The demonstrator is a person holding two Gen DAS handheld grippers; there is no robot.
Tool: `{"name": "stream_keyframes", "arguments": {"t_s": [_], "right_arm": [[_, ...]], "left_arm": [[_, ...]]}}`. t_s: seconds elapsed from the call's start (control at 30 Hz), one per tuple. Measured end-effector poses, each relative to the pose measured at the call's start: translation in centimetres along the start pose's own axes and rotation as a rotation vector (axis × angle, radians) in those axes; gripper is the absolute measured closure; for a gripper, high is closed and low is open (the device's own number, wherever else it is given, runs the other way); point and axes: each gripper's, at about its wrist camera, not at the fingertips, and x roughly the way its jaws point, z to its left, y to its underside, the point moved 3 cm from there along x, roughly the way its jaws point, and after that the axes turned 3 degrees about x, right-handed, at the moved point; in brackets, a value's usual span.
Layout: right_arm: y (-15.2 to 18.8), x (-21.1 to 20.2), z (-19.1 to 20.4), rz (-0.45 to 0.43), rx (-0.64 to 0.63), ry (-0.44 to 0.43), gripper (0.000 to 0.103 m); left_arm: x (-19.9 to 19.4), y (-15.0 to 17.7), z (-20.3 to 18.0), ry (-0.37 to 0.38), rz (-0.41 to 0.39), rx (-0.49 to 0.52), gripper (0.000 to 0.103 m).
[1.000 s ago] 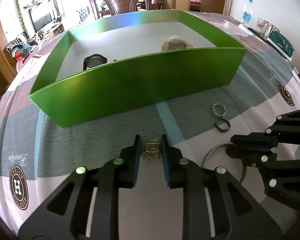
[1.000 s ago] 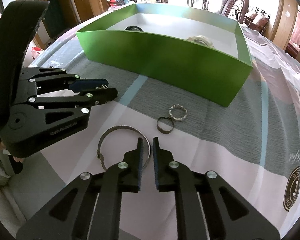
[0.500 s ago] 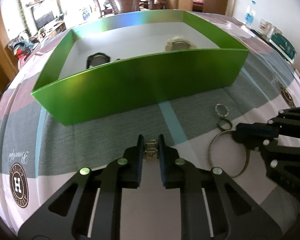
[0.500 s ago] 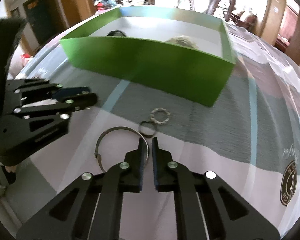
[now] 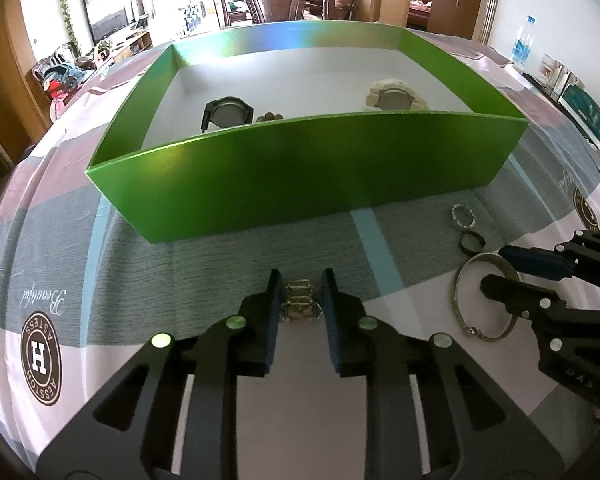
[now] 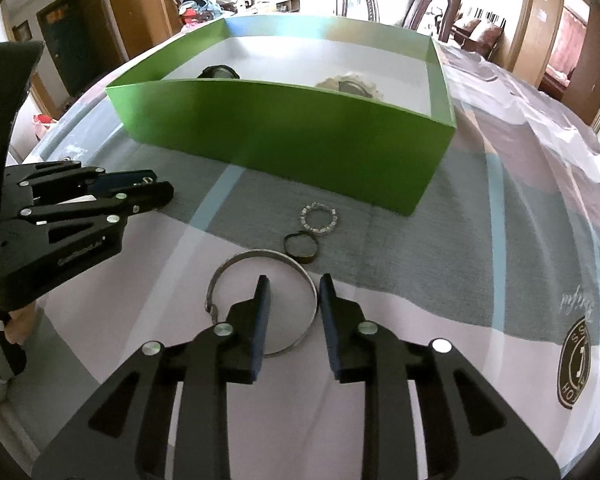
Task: Organize jewelry
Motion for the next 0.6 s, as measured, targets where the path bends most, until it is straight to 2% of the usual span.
{"name": "stream_keyframes", "arguments": {"t_s": [0.23,0.3,0.33,0.6], "right_arm": [[0.2,0.0,0.1,-0.013,-0.005,0.019,0.078],[0.3,-0.1,0.3,-0.015,-0.009,0.017,0.090],[0.3,-0.1,0.3,-0.014,-0.011,0.008,0.097],[0.2,-0.3,0.3,-0.003,0.005,-0.022,0.098]], "left_arm": [[-0.1,0.1,-0.5,0.004,-0.003,0.022,0.081],[-0.2,0.1,-0.7,0.016,-0.003,0.027,0.088],[-0.2,0.1,-0.7,0.017,-0.003,0.031,0.089],[-0.7,0.3,-1.2,0.031,-0.012,0.048,0.089]]}}
